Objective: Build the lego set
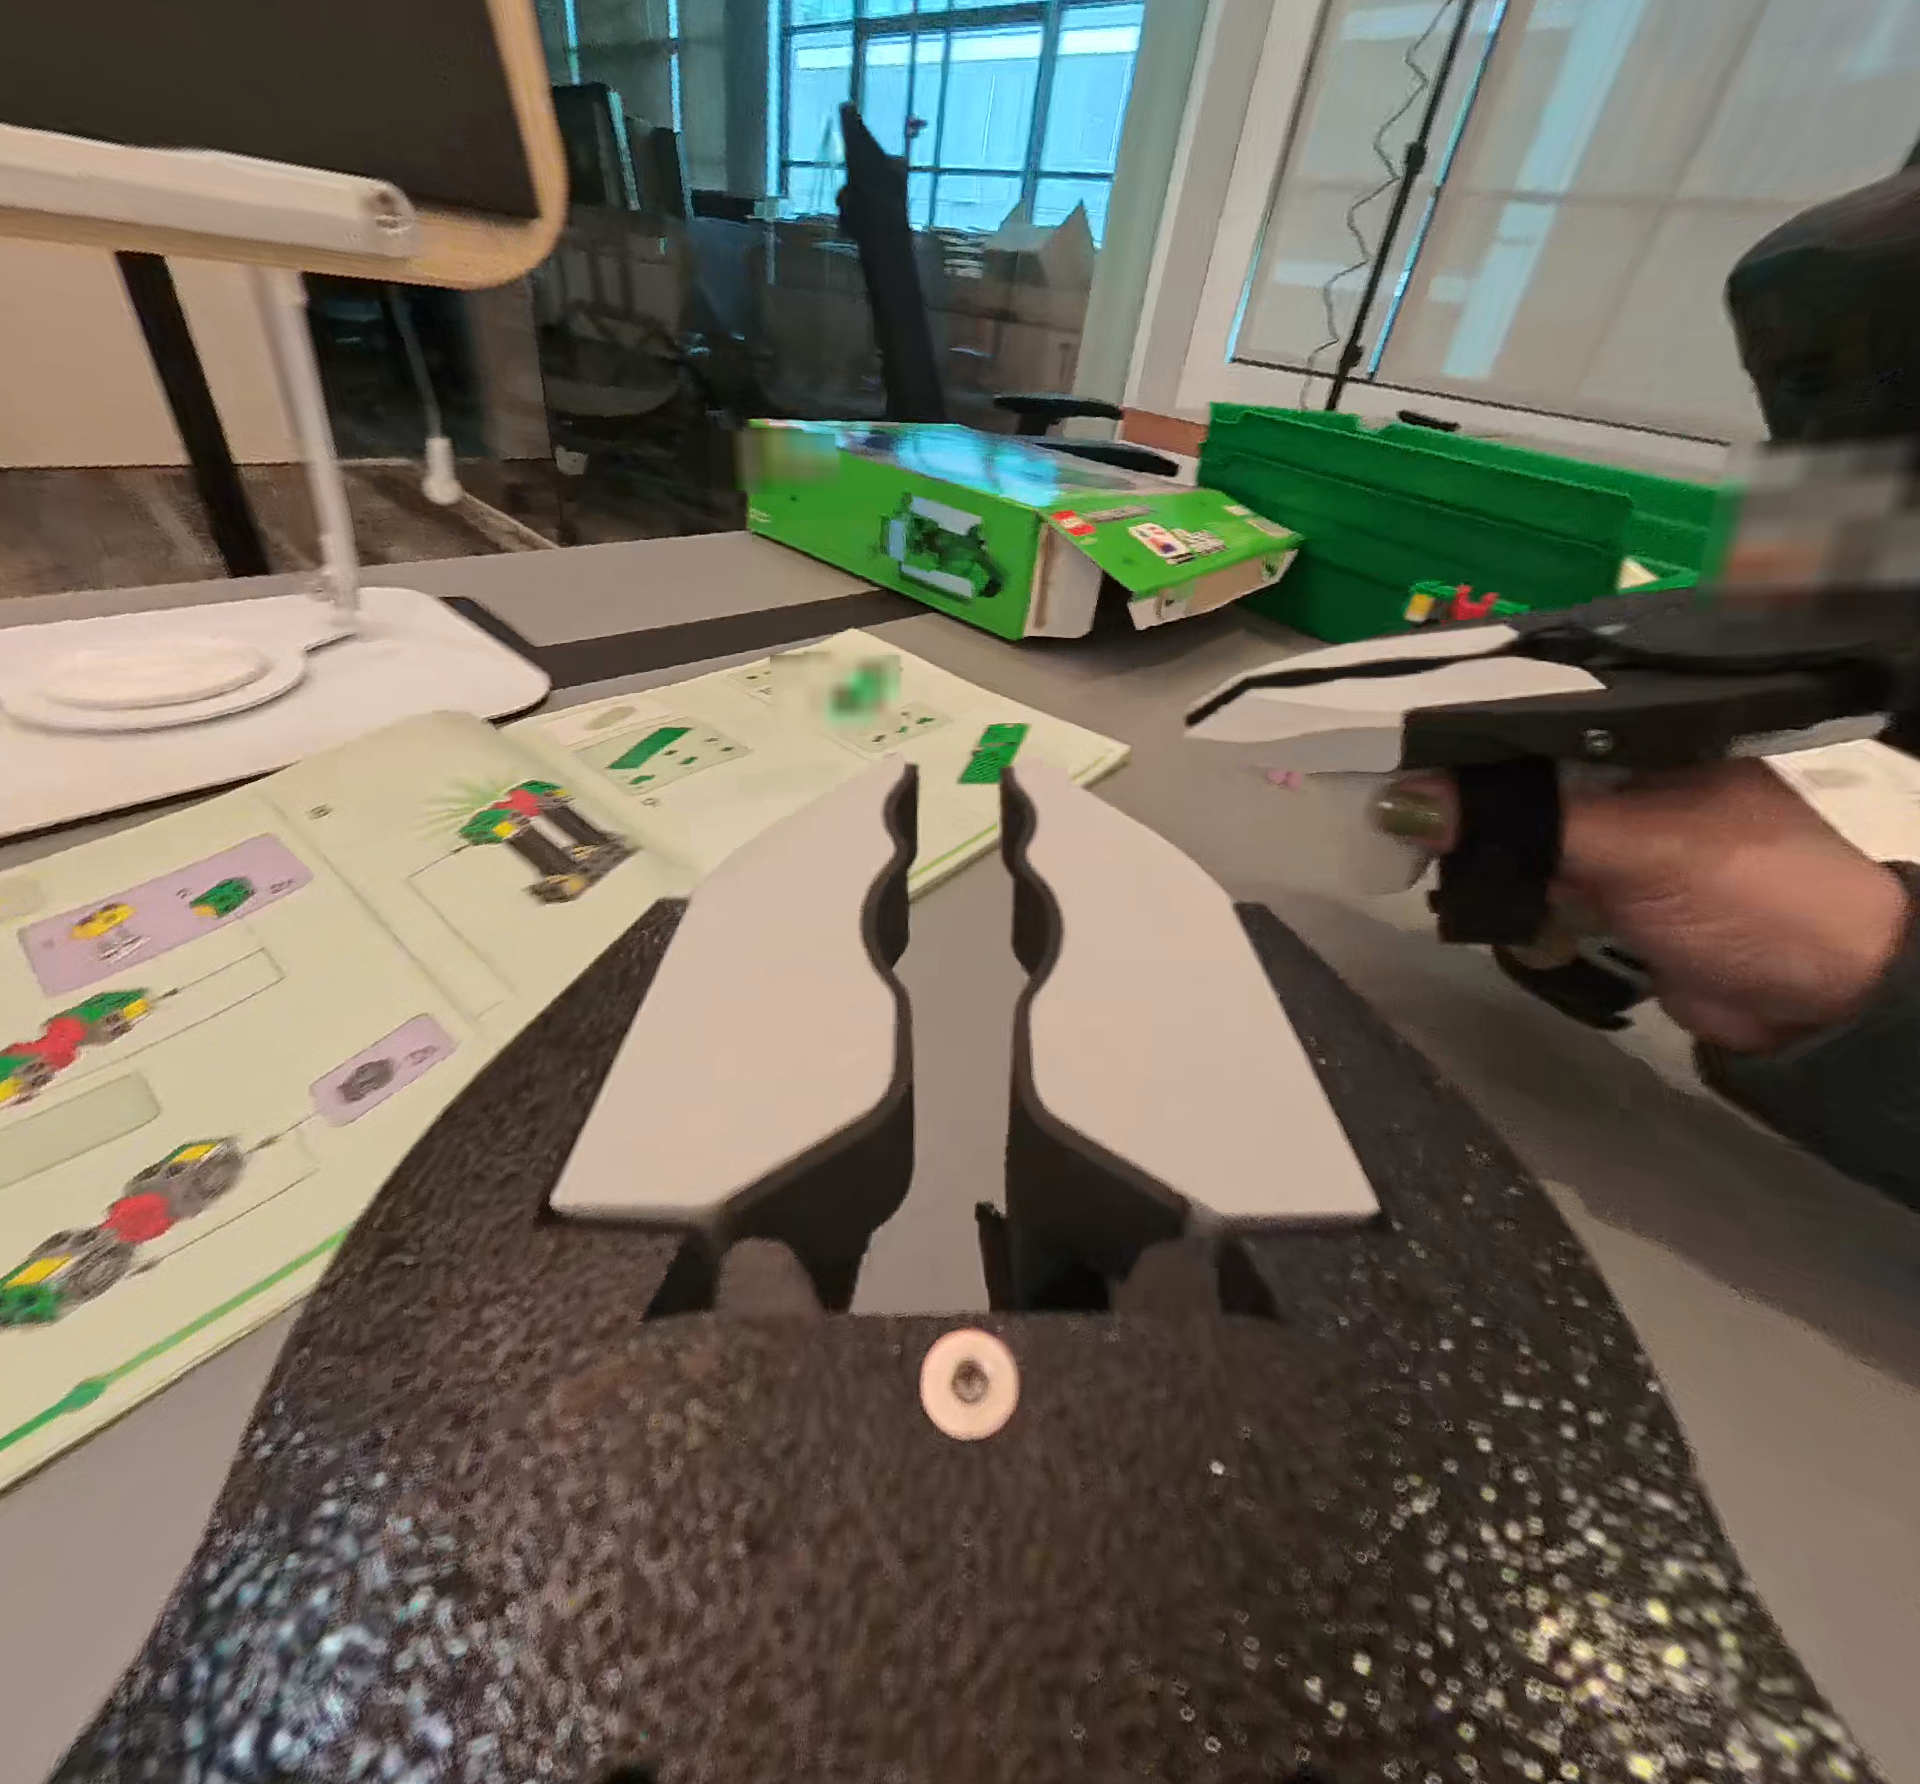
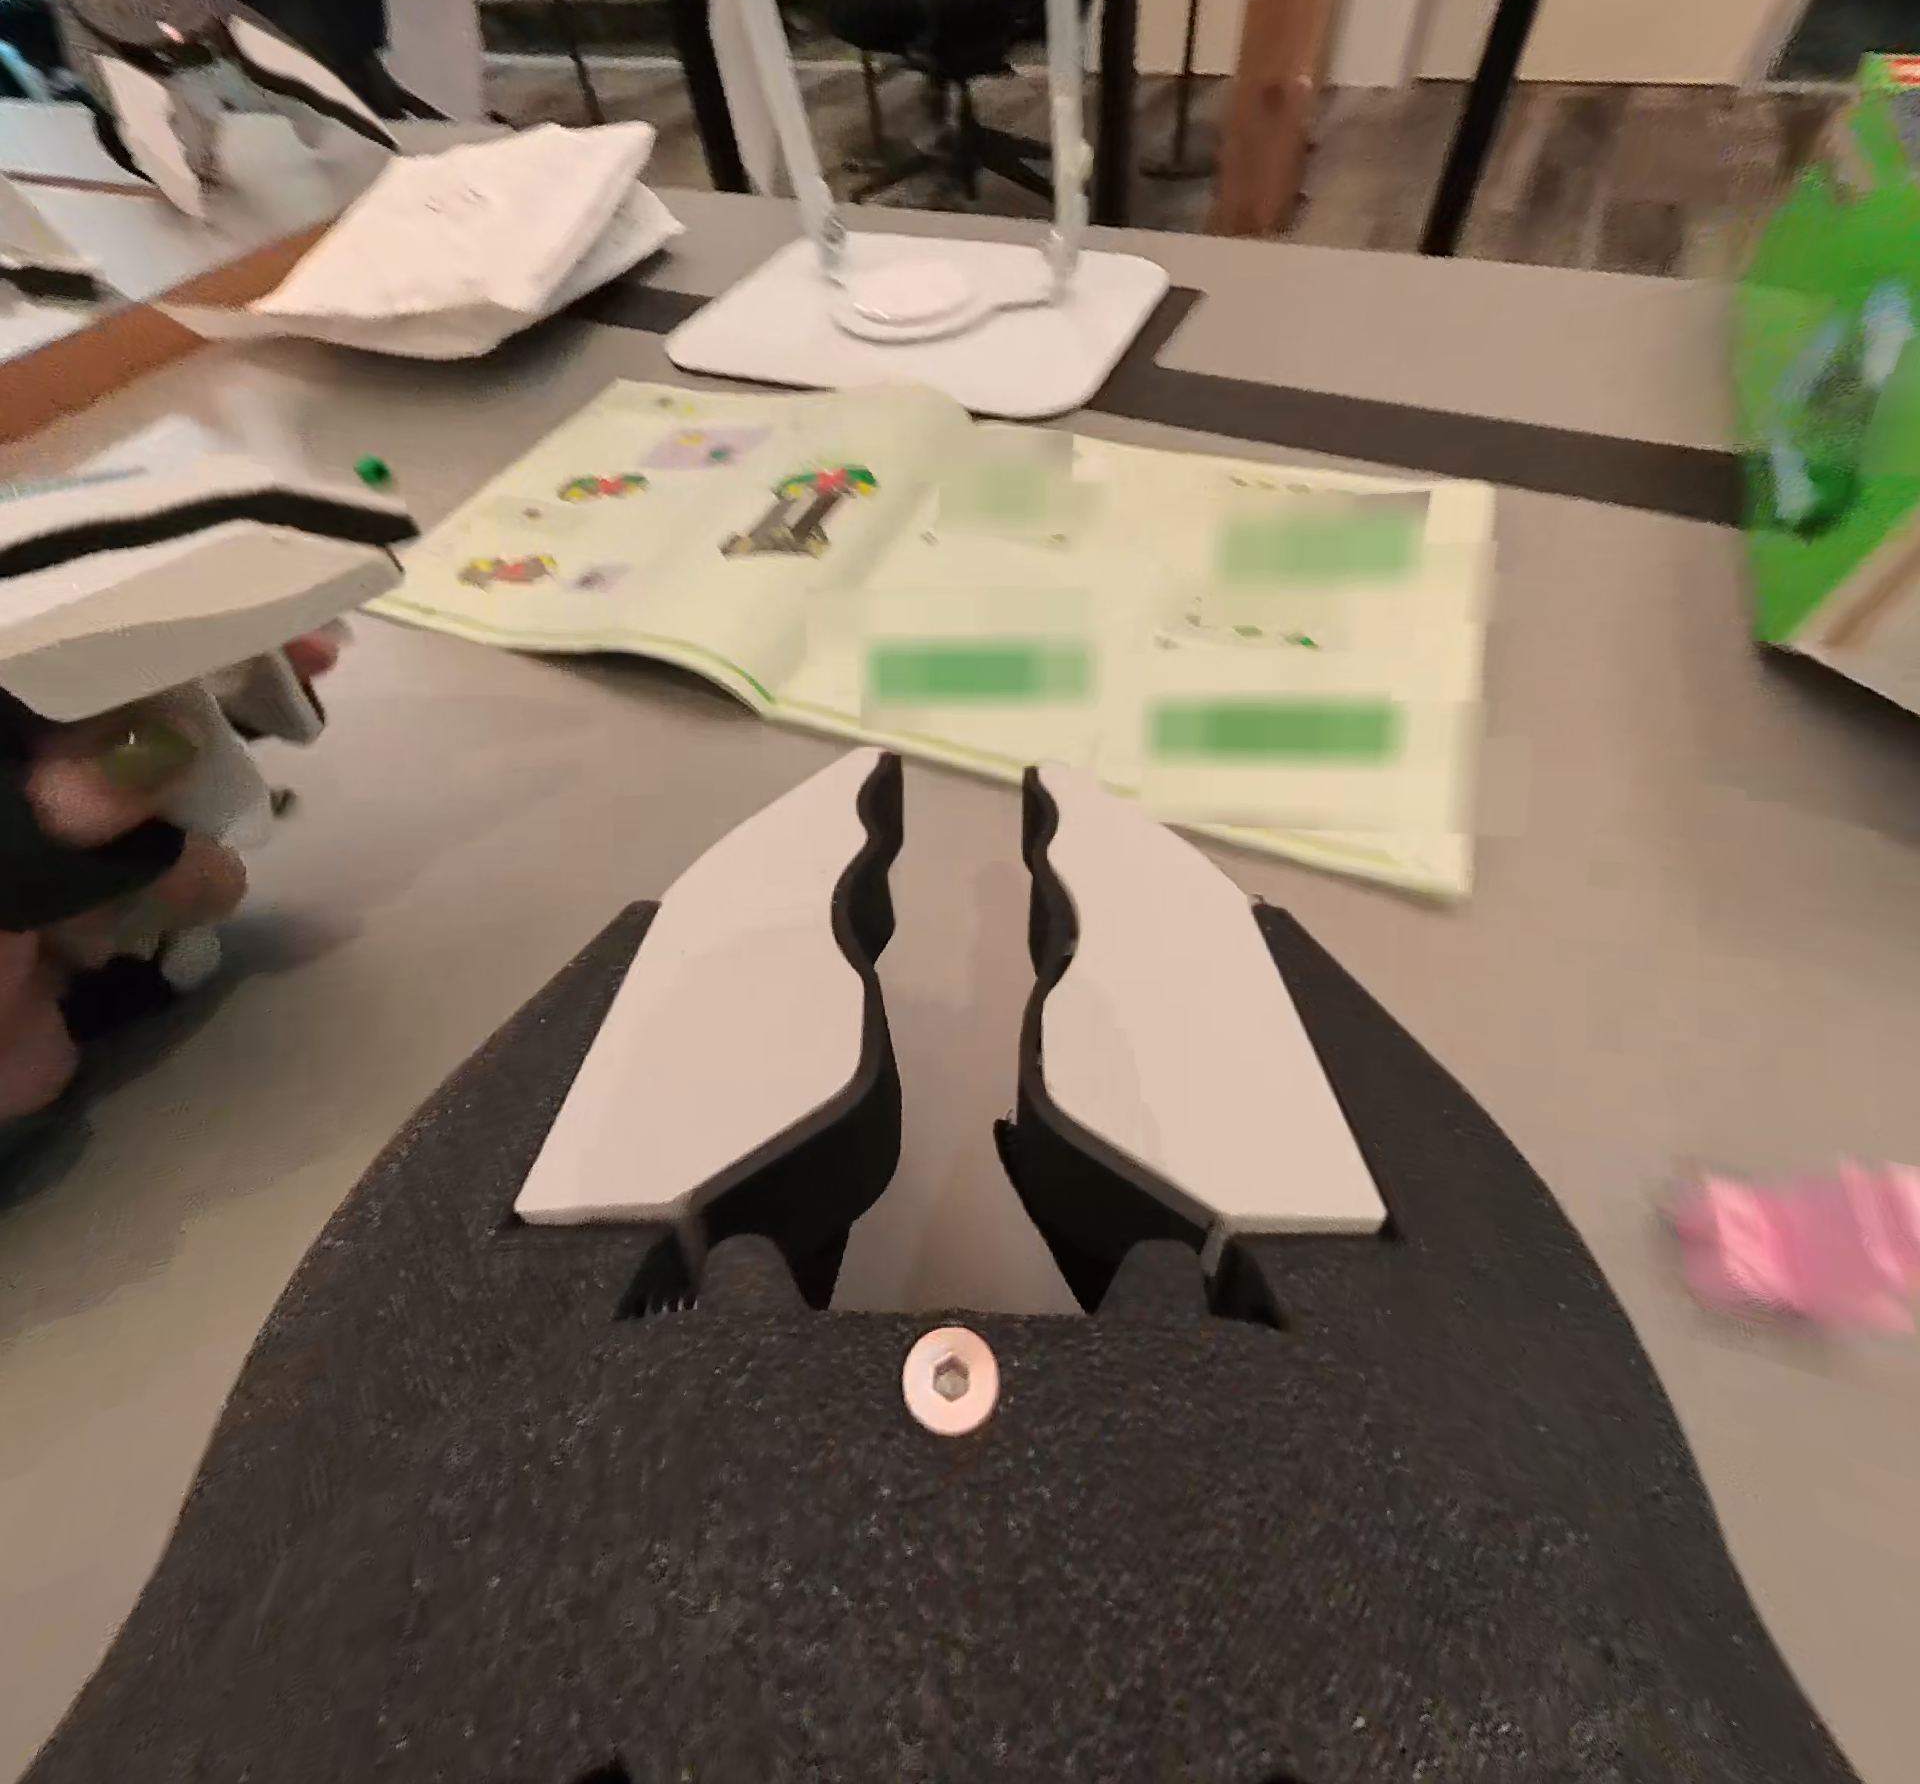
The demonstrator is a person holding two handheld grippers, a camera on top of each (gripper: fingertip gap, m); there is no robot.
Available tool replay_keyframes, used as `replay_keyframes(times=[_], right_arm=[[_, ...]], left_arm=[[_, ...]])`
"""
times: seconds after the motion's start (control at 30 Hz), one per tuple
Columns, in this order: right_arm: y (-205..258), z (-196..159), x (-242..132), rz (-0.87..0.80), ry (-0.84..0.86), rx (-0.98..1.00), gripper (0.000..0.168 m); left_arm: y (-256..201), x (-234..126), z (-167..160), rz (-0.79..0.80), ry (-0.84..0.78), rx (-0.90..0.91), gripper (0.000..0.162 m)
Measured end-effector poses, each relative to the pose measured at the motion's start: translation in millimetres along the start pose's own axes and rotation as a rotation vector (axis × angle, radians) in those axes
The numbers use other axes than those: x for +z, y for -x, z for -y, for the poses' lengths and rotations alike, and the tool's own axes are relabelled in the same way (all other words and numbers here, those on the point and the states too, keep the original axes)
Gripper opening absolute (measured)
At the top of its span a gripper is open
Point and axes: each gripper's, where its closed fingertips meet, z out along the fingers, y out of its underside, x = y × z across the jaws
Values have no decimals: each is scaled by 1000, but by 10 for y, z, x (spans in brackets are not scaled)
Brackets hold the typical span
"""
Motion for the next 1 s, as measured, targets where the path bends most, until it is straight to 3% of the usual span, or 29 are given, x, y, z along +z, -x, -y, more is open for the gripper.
replay_keyframes(times=[0.13, 0.3, 0.6, 1.0], right_arm=[[264, 121, 485, 98, -30, -34, 13], [553, 237, 745, 206, -77, -104, 0], [862, 348, 724, 312, -197, -171, 0], [1071, 272, 668, 314, -162, -215, 0]], left_arm=[[291, -167, 54, 113, -9, 62, 0], [370, -161, 10, 118, 37, 77, 0], [368, -186, 85, 183, 57, 290, 0], [581, -258, 88, 259, 60, 236, 0]])
